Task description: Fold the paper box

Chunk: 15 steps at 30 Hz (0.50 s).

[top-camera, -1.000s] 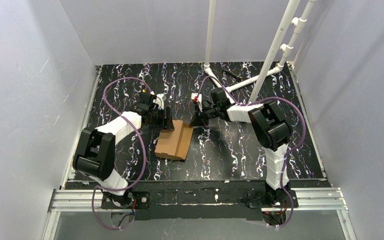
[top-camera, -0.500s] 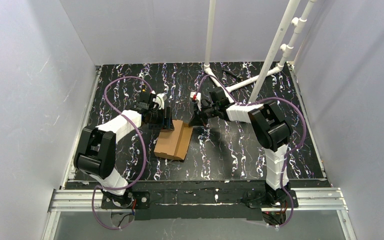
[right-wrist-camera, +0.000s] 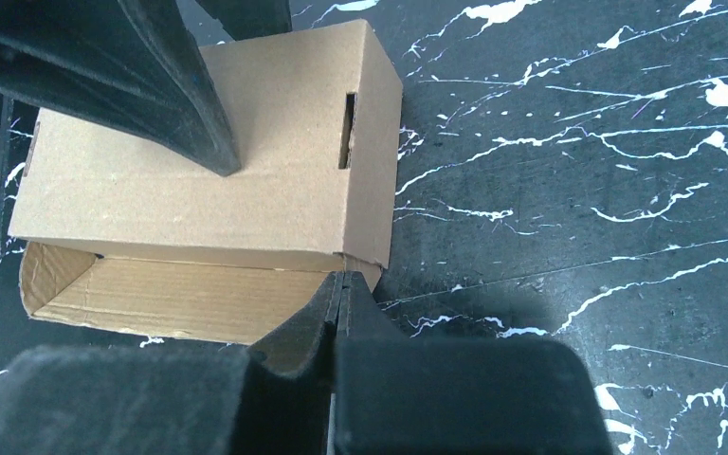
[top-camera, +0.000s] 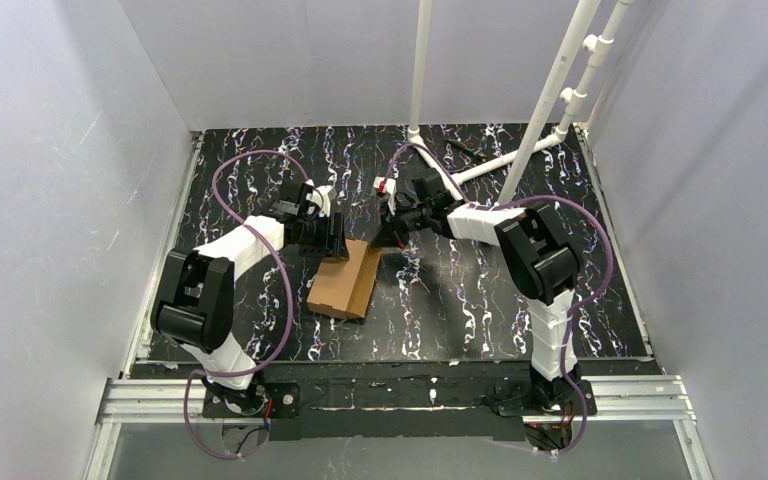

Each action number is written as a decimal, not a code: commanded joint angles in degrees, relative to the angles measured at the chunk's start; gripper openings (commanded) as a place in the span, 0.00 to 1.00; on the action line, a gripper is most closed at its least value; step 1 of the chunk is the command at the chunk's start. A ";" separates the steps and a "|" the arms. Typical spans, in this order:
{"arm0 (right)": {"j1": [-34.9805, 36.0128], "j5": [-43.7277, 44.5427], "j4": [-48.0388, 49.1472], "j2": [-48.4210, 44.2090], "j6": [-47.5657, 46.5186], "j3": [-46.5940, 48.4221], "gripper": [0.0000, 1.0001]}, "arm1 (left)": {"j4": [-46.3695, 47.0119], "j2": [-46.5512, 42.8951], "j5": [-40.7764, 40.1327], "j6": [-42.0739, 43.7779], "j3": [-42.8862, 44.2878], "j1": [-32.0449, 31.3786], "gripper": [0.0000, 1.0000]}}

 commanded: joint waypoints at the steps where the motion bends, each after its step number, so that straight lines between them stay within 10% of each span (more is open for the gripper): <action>1: 2.42 1.39 -0.66 -0.46 2.70 2.25 0.01 | -0.09 1.00 5.34 0.57 1.59 -1.02 0.59; 15: 0.26 0.59 -8.34 -3.55 -0.52 5.84 0.21 | -1.13 0.19 0.78 -3.18 0.69 0.68 0.61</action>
